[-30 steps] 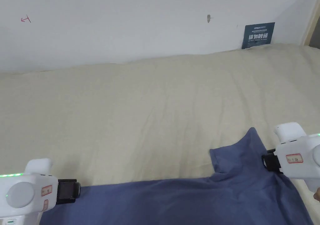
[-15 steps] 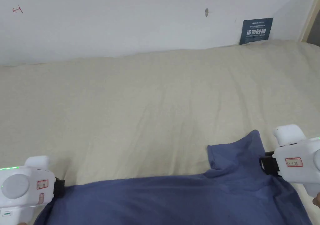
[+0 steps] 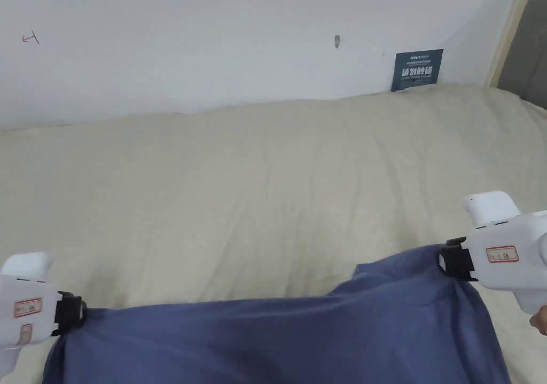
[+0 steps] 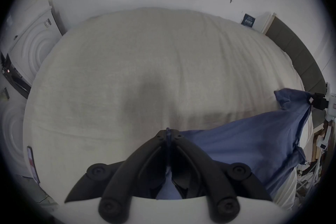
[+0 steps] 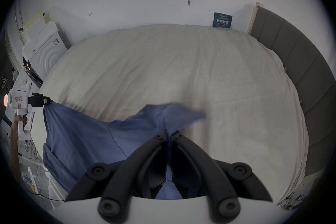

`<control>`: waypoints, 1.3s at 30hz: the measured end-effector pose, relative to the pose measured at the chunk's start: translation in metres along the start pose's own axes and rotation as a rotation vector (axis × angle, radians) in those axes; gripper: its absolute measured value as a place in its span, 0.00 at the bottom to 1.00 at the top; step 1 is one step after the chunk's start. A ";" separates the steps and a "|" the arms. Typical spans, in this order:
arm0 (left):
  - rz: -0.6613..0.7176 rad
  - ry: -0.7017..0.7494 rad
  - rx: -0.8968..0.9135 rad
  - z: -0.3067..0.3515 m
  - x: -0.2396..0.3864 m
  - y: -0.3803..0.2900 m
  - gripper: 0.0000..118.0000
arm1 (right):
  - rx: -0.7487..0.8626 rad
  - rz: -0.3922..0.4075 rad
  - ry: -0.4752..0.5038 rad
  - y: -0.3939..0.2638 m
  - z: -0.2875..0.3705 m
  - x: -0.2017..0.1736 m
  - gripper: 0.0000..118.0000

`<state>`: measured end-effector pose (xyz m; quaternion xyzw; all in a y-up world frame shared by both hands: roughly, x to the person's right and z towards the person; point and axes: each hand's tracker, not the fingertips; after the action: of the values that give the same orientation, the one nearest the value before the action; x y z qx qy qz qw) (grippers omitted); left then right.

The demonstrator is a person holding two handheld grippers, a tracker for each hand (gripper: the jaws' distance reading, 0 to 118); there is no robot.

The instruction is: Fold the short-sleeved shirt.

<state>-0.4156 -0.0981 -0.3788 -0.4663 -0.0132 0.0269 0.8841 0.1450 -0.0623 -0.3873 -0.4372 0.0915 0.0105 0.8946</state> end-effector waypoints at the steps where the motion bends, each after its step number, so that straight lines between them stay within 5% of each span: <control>1: 0.002 -0.001 0.019 0.012 -0.002 -0.003 0.02 | 0.009 0.006 -0.001 -0.002 0.009 -0.001 0.06; 15: 0.038 -0.036 0.107 0.138 -0.009 -0.133 0.02 | 0.014 -0.005 0.021 -0.116 0.114 -0.002 0.06; 25: 0.164 -0.064 -0.067 0.108 -0.014 -0.240 0.04 | -0.167 -0.068 0.045 -0.217 0.072 -0.010 0.06; 26: 0.156 -0.068 -0.059 0.102 -0.013 -0.244 0.07 | -0.169 -0.086 0.043 -0.223 0.067 -0.010 0.10; 28: 0.174 -0.041 -0.060 0.096 -0.010 -0.246 0.30 | -0.178 -0.094 0.045 -0.229 0.061 -0.010 0.33; 30: 0.162 -0.021 -0.067 0.092 -0.006 -0.246 0.35 | -0.182 -0.090 0.029 -0.231 0.061 -0.011 0.39; 33: 0.154 -0.041 -0.064 0.097 -0.002 -0.246 0.89 | -0.156 -0.074 0.016 -0.230 0.072 -0.012 0.82; 39: 0.175 -0.076 0.059 0.140 -0.001 -0.235 0.88 | 0.073 -0.032 -0.033 -0.206 0.130 -0.037 0.84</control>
<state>-0.4150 -0.1154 -0.1064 -0.4382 -0.0053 0.1219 0.8905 0.1488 -0.0853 -0.1420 -0.4053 0.0700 0.0003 0.9115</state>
